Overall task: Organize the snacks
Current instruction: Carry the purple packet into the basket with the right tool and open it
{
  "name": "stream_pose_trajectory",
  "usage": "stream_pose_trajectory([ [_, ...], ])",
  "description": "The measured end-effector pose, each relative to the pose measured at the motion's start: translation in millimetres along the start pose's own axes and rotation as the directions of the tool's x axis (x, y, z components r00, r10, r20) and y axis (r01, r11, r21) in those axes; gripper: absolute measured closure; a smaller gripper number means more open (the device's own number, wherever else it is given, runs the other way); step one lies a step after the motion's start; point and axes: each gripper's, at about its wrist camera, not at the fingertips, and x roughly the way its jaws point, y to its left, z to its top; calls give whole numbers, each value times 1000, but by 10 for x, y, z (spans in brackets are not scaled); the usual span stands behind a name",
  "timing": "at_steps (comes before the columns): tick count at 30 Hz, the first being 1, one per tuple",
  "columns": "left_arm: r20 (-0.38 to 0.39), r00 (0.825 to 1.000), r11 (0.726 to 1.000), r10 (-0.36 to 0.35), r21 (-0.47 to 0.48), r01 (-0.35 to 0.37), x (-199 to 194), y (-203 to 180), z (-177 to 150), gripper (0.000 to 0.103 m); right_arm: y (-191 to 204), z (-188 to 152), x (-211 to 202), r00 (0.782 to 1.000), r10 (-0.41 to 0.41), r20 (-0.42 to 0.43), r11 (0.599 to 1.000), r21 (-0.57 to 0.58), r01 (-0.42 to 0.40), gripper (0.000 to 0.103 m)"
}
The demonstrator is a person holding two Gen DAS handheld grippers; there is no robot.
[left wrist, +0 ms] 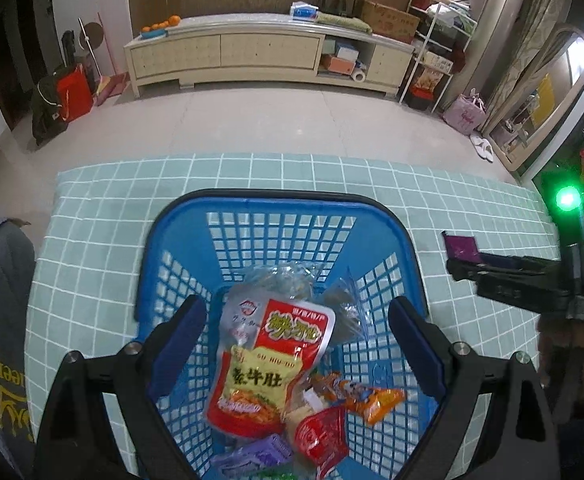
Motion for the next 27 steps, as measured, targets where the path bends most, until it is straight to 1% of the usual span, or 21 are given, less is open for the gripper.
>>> stream_pose_trajectory([
  [6, 37, 999, 1000, 3, 13, -3, -306, 62, -146, 12, 315, -80, -524, 996, 57, 71, 998, -42, -55, 46],
  [12, 69, 998, 1000, 6, 3, -6, -592, 203, -281, 12, 712, -230, -885, 988, 106, 111, 988, -125, -92, 46],
  [17, 82, 996, 1000, 20, -4, -20, -744, 364, -419, 12, 1025, -356, -997, 984, 139, 116, 974, -196, -114, 46],
  [21, 86, 996, 999, 32, -23, -30, -810, 506, -554, 12, 1292, -459, -1008, 981, 162, 106, 959, -252, -131, 45],
  [27, 77, 996, 997, 49, -66, -44, -852, 796, -737, 12, 1658, -615, -868, 985, 162, 66, 932, -337, -131, 45],
])
